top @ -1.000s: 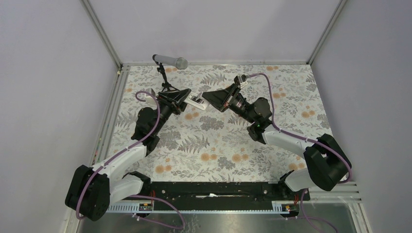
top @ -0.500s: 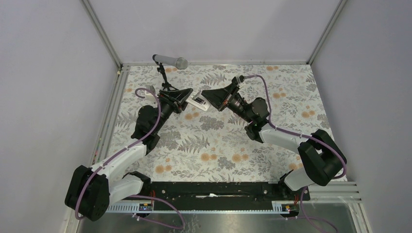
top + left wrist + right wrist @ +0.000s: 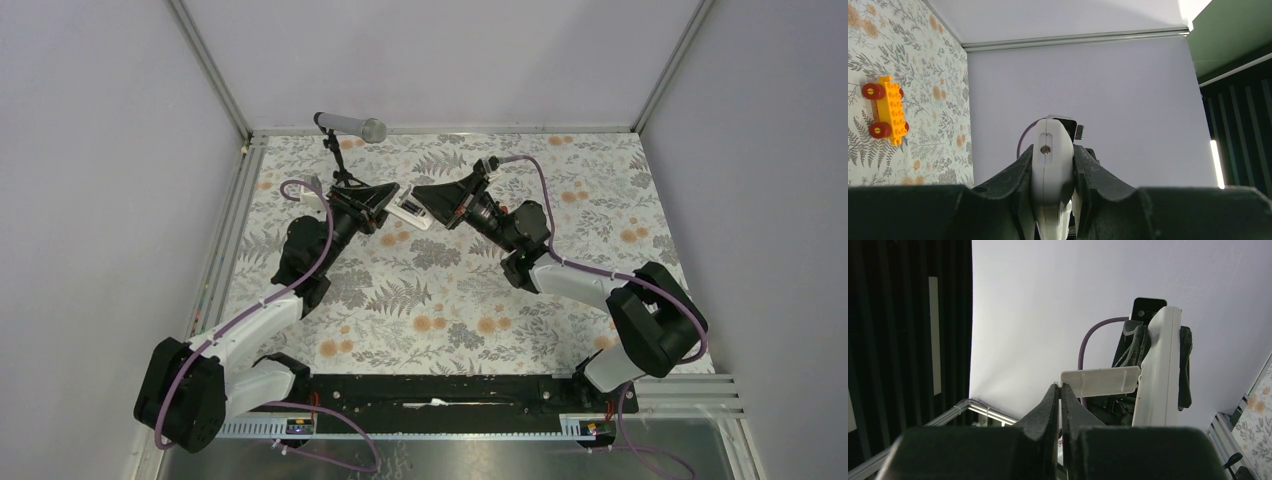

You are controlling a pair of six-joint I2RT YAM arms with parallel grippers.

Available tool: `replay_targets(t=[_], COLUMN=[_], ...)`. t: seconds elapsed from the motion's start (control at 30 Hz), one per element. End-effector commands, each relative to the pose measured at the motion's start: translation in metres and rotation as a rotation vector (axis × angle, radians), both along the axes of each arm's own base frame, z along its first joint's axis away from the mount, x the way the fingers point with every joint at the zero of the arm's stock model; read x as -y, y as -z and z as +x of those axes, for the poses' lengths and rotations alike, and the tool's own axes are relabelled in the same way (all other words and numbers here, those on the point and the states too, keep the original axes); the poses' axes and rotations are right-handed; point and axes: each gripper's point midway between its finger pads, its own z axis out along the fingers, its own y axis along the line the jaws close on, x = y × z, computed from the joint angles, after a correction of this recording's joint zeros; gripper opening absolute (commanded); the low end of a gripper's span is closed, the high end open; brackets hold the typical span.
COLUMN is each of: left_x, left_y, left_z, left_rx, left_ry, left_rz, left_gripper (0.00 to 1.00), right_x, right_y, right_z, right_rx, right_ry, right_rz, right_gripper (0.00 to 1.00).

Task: Load the batteries into the remote control
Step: Load the battery cover into the remote control.

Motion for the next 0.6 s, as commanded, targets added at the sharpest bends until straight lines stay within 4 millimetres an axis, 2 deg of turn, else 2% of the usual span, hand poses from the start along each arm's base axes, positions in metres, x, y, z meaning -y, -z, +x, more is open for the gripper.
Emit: replay_targets(t=[0.0,0.23,0.57], left_x=[0.0,-0.001,-0.002], left_y=[-0.039,-0.038,-0.045], left_z=[-0.001,-0.002,-0.005], left_rx=[0.108,0.108,0.134], left_ry=[-0.006,-0.005,-0.008], left_rz=[-0.046,-0.046,-0.053], left_gripper=[0.0,0.0,0.0], right_x=[0.0,-0.002,-0.006], right_y=[-0.029,-0.03,-0.015], right_z=[-0.005,-0.005,-0.002], right_rx=[0.066,0.069,0.011], right_ry=[-0.006,-0.013,-0.023], right_rz=[0.073,0.074,0.019], right_gripper=[0.0,0.0,0.01])
